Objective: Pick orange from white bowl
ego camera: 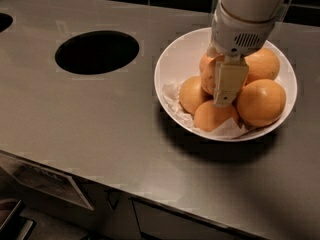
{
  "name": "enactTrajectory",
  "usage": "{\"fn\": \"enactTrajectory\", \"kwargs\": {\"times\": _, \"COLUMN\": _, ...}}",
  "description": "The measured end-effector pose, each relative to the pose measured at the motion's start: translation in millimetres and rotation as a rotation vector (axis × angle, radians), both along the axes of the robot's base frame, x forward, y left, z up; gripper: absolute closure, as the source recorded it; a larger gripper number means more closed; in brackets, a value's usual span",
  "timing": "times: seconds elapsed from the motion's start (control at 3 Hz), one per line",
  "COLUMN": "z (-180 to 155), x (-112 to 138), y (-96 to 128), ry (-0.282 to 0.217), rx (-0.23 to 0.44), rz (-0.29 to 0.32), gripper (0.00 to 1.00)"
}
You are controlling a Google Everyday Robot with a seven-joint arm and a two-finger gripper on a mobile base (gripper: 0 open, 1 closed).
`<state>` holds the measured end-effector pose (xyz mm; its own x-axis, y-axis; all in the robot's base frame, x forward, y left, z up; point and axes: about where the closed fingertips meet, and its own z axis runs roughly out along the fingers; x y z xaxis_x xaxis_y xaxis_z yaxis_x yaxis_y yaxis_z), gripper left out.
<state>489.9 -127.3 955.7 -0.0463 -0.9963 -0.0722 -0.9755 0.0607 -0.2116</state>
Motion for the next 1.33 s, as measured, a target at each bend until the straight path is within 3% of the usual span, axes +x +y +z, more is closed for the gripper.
{"fn": "enactTrajectory", "kwargs": {"times": 1.33, "z": -2.6, "x": 14.4, "y": -11.7, "ry": -0.001, "rx": -0.012, "rz": -0.024, "gripper": 0.26}}
